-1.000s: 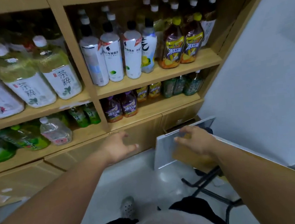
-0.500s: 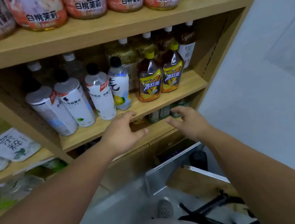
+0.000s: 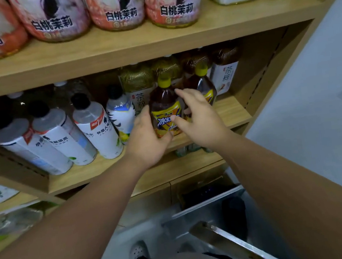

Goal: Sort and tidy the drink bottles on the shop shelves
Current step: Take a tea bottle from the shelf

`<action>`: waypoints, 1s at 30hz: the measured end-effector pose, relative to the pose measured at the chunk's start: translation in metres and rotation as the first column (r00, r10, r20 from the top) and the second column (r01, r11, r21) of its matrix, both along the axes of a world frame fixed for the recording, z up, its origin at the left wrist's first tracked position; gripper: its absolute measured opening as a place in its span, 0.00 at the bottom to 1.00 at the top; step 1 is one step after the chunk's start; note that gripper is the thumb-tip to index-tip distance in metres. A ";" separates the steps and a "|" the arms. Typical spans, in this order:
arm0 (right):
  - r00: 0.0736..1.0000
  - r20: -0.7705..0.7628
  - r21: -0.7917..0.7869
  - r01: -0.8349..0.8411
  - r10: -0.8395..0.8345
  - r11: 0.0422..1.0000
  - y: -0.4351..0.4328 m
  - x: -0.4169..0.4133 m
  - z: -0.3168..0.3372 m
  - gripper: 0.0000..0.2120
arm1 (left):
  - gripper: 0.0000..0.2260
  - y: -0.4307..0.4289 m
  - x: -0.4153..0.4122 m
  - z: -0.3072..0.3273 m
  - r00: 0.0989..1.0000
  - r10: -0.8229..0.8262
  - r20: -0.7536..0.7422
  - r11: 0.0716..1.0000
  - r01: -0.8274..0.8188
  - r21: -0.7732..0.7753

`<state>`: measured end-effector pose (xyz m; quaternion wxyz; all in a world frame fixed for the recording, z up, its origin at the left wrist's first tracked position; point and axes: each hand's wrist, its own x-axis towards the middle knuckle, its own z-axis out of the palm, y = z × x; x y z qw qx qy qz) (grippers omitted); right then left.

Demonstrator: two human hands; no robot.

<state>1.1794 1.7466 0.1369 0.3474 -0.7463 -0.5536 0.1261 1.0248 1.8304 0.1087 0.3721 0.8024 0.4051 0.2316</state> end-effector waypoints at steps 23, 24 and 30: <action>0.989 -0.130 0.003 -0.066 0.066 0.998 -0.003 0.010 -0.019 0.30 | 0.37 0.017 0.016 0.005 0.989 0.010 -0.147 0.993 0.007 0.120; 0.989 -0.134 0.007 -0.066 0.066 0.998 -0.005 0.009 -0.019 0.30 | 0.37 0.016 0.014 0.006 0.990 0.003 -0.143 0.992 0.015 0.123; 0.995 -0.064 0.013 -0.080 0.080 0.997 -0.025 -0.006 -0.013 0.31 | 0.39 0.002 -0.005 0.010 0.983 -0.080 -0.164 0.983 0.105 0.152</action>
